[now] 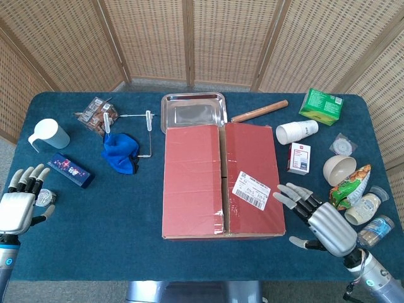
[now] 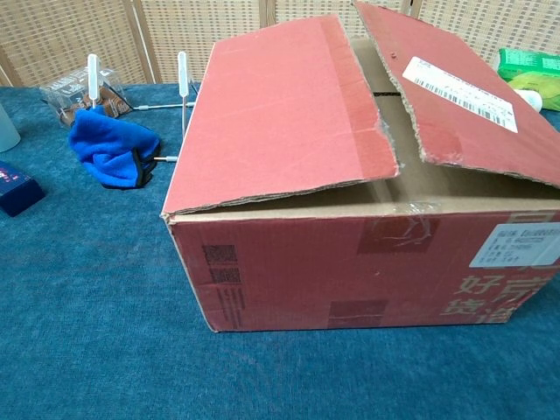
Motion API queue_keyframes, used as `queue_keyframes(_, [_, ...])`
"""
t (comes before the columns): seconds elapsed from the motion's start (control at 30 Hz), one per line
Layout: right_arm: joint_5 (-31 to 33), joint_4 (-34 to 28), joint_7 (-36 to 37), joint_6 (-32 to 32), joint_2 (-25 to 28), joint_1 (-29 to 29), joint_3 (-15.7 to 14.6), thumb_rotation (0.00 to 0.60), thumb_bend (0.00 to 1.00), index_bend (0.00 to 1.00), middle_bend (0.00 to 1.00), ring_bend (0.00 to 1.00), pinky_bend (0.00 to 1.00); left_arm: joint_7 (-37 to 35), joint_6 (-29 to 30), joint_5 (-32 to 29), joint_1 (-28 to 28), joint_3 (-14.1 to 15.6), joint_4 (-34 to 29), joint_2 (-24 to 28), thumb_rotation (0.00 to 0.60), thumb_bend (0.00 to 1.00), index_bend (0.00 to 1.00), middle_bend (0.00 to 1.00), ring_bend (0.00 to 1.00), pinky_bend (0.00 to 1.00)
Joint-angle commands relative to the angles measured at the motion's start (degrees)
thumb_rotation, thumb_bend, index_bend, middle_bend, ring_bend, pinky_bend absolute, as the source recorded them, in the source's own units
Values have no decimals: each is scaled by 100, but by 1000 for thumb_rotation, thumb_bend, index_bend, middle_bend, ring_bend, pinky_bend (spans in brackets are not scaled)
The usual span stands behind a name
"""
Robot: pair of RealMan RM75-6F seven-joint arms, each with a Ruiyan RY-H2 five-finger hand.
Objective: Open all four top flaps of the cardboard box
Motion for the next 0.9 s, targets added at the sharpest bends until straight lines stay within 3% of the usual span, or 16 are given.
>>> queue_keyframes(0.03, [-67, -157, -77, -171, 52, 147, -6, 600, 0, 0, 0, 0, 174, 1, -54, -42, -11, -5, 40, -25, 600, 64, 0, 0, 0, 0])
queue_keyframes(0.3, [-361, -653, -585, -475, 59, 463, 40, 600, 0, 0, 0, 0, 184, -5, -96, -79, -29, -18, 90, -55, 600, 65, 0, 0, 0, 0])
queue_keyframes(0.4, [-365, -900, -806, -874, 118, 698, 90, 600, 0, 0, 0, 0, 184, -19, -132, -105, -39, -24, 108, -59, 600, 64, 0, 0, 0, 0])
queue_keyframes(0.63, [-151, -1384, -1349, -1540, 287, 1048, 240, 600, 0, 0, 0, 0, 183, -33, -206, -168, -53, -32, 169, -85, 600, 66, 0, 0, 0, 0])
queue_keyframes(0.8, [140, -1633, -1882, -1611, 186, 1009, 354, 600, 8, 0, 0, 0, 182, -22, -247, -185, -61, -22, 199, -110, 600, 64, 0, 0, 0, 0])
queue_keyframes(0.9, [340, -1854, -2168, -1636, 100, 960, 396, 600, 61, 0, 0, 0, 182, -3, -279, -199, -69, -15, 226, -131, 600, 65, 0, 0, 0, 0])
